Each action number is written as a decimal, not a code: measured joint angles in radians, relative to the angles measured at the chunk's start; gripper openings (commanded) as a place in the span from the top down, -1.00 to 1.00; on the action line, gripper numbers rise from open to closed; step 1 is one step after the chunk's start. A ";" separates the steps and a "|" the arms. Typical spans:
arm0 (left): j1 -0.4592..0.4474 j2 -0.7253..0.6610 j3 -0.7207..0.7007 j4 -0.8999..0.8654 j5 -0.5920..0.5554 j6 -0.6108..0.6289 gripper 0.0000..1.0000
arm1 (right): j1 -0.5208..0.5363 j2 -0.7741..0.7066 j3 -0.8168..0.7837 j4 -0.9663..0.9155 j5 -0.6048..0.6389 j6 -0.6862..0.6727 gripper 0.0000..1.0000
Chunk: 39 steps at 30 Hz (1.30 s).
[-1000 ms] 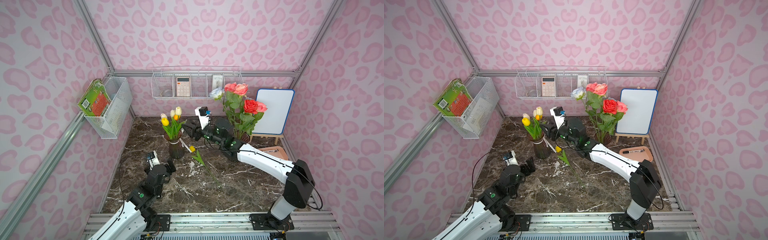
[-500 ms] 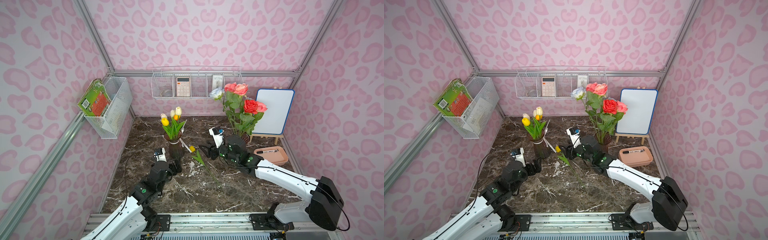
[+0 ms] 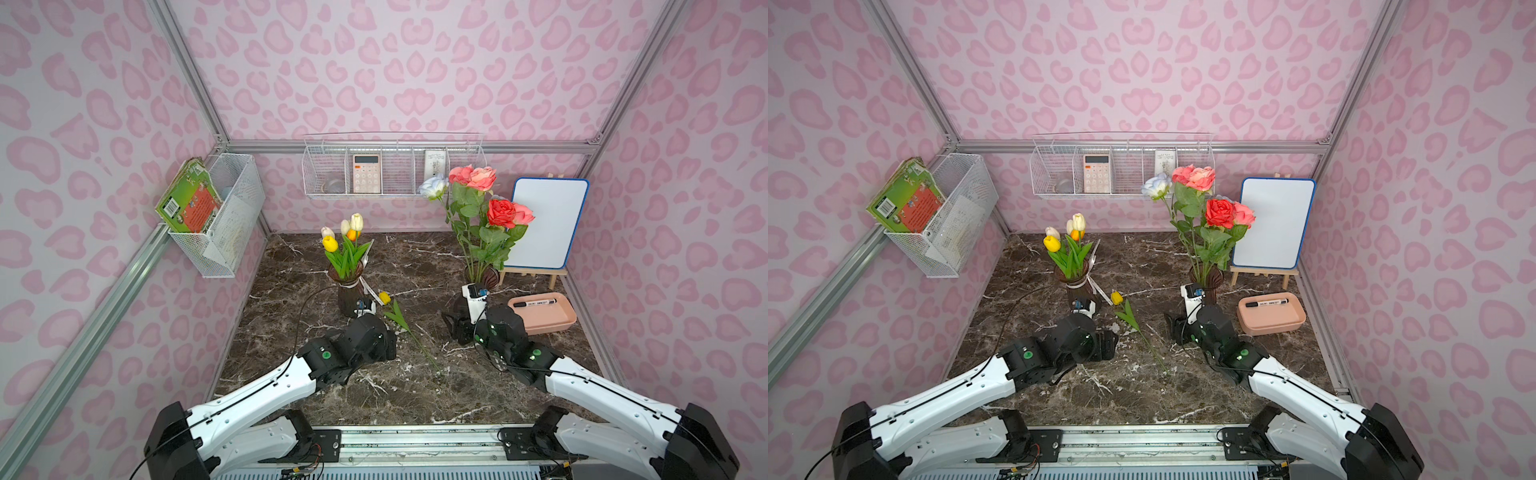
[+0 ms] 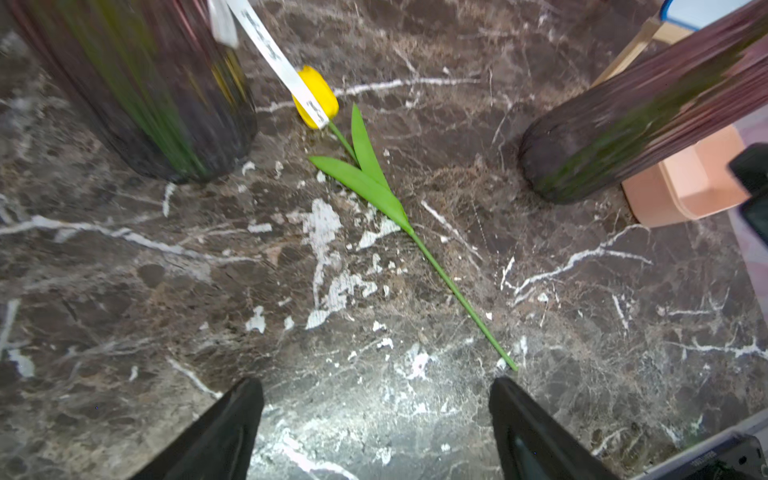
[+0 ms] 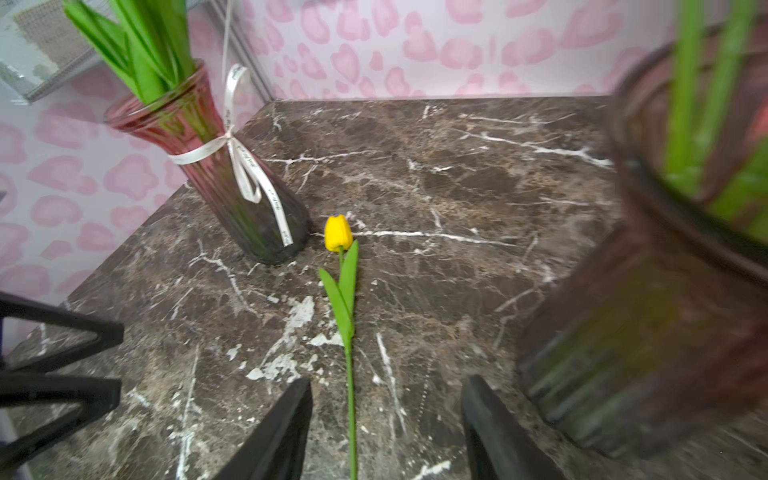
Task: Arrange the flowers in different vases according to their variety
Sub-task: Pick up the flower at the center of the board.
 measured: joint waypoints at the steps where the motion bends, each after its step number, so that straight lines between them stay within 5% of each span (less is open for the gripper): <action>1: -0.014 0.036 0.014 -0.007 0.003 -0.014 -0.83 | -0.003 -0.031 -0.022 -0.003 0.022 0.011 -0.26; 20: -0.054 0.686 0.506 -0.183 0.183 -0.219 -0.72 | -0.081 -0.726 -0.314 -0.044 0.341 -0.005 -0.12; 31: -0.044 0.887 0.777 -0.424 0.172 -0.341 -0.44 | -0.087 -0.777 -0.374 -0.049 0.340 -0.009 -0.12; 39: -0.014 1.004 0.840 -0.496 0.189 -0.378 -0.21 | -0.092 -0.809 -0.394 -0.042 0.340 -0.004 -0.12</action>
